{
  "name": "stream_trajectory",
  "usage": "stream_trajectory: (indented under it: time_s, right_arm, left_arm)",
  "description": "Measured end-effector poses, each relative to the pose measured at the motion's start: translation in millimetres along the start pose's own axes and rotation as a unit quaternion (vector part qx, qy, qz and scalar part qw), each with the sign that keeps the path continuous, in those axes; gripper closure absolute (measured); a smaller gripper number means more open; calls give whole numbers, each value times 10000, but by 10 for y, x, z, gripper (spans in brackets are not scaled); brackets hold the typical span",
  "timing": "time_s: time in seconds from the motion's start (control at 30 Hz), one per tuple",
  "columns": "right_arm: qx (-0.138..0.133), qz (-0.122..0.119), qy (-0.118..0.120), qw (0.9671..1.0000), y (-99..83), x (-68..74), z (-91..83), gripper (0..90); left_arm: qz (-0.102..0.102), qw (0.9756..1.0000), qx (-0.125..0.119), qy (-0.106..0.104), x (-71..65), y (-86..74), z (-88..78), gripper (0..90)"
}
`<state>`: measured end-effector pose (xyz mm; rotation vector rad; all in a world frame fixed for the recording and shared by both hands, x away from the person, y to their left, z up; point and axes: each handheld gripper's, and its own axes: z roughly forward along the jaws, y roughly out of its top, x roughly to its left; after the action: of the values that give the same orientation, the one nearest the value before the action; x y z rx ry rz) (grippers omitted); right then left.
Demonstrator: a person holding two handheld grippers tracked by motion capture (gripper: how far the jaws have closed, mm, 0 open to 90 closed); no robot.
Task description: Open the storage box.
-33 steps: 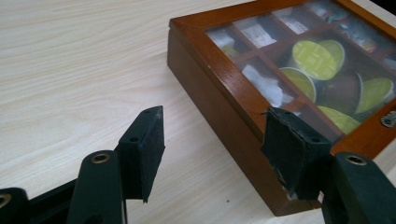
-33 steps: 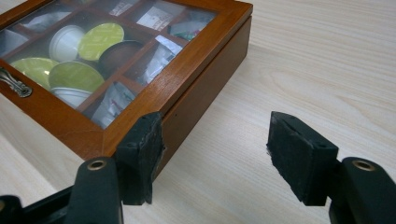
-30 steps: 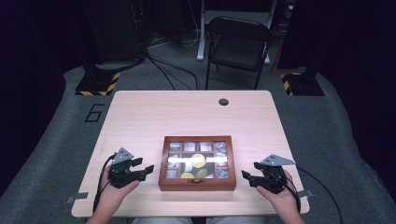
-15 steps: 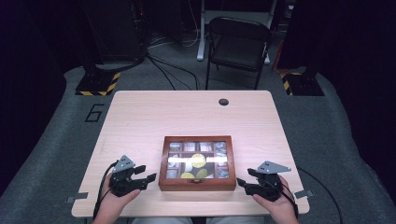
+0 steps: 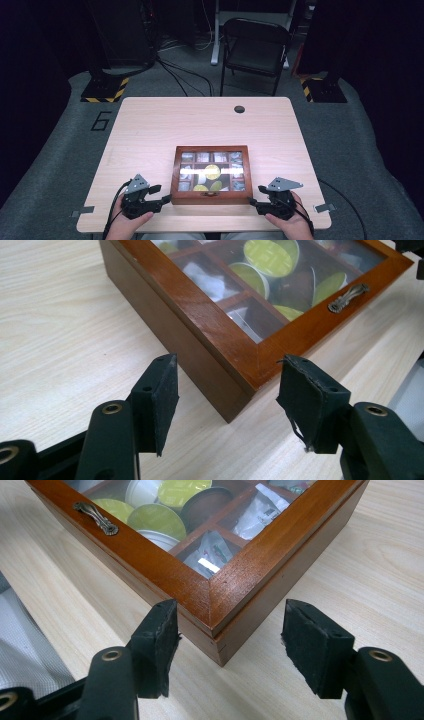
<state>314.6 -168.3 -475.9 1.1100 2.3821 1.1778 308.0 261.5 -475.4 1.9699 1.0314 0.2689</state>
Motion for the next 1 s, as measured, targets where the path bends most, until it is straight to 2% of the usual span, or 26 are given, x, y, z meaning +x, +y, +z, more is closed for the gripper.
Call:
stream_trajectory:
  time_s: [0.1,0.23,0.3,0.5,0.7,1.0]
  right_arm:
    - [24,25,17,10000,-11,1,10,394]
    - [68,-110,26,9999,-27,27,31,419]
    - [125,-159,8,9998,-35,37,54,437]
    - [212,-141,10,9997,-42,27,90,485]
    - [273,-183,48,9994,-46,32,119,524]
    - [238,-306,40,9992,-38,55,130,546]
  left_arm:
    - [80,9999,68,-48,-17,-8,15,406]
    - [170,9997,120,-93,-48,-22,52,411]
    - [278,9994,177,-71,-62,-35,84,413]
    - [163,9996,207,-110,-66,-61,123,430]
    - [190,9996,172,-86,-46,-65,120,452]
    - [344,9986,366,-149,-97,-77,180,505]
